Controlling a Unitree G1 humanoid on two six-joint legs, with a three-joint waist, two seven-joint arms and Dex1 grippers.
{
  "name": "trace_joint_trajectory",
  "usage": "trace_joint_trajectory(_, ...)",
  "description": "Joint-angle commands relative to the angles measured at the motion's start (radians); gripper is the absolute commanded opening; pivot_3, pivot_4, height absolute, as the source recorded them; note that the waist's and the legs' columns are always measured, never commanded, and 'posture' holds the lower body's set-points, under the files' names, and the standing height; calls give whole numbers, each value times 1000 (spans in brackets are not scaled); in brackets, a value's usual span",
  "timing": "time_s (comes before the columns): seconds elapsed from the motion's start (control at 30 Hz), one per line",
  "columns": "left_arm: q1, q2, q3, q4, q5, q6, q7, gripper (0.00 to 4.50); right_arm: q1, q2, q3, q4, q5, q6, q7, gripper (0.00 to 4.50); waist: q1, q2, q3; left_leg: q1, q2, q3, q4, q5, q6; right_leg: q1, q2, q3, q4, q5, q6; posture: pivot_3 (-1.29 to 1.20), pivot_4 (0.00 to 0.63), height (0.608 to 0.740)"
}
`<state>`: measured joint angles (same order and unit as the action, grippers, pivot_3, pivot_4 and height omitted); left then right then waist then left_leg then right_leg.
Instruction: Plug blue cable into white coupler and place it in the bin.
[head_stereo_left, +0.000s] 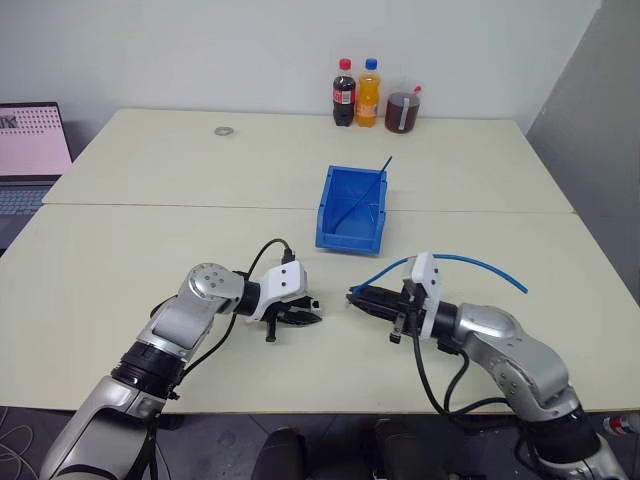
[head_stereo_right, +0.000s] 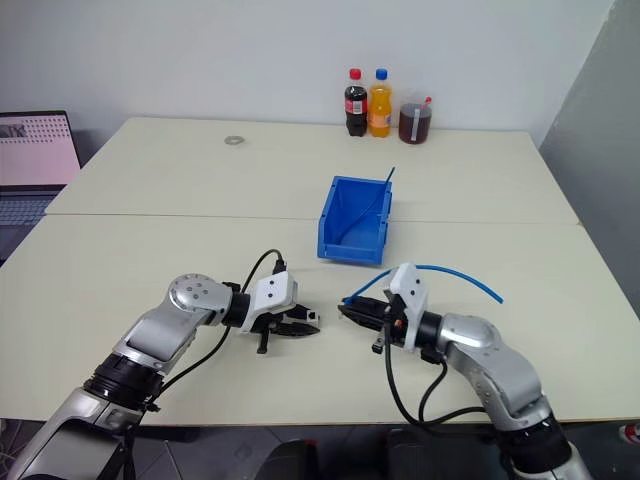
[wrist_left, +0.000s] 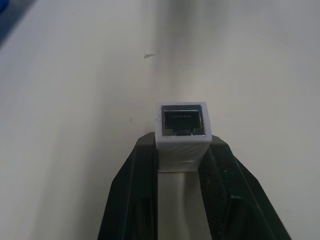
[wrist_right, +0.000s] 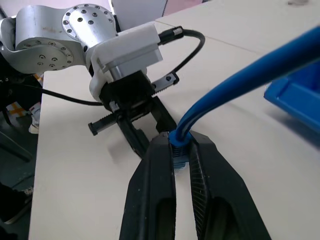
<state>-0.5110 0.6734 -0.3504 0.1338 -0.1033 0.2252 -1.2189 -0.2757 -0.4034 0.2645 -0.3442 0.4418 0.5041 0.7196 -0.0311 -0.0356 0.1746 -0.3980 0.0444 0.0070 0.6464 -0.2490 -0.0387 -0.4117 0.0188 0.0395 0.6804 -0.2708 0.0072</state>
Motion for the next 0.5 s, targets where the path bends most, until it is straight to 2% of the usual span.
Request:
trace_joint_trajectory(0.03, -4, -6, -17, 26, 29, -28, -18, 784, -64, 21, 54, 57, -69, -87, 47, 110, 1, 0, 0, 0, 0, 0, 0, 0, 0, 0, 0, 0, 0, 0, 0, 0, 150, 740)
trace_joint_trajectory(0.33, 2, -5, -15, 38, 36, -41, -42, 784, -162, 117, 145, 265, -184, -237, 112, 110, 1, 0, 0, 0, 0, 1, 0, 0, 0, 0, 0, 0, 0, 0, 0, 0, 150, 740)
trace_joint_trajectory(0.5, 7, -1, -11, 32, 35, -36, -49, 784, -170, 140, 149, 336, -230, -300, 120, 110, 1, 0, 0, 0, 0, 1, 0, 0, 0, 0, 0, 0, 0, 0, 0, 0, 150, 740)
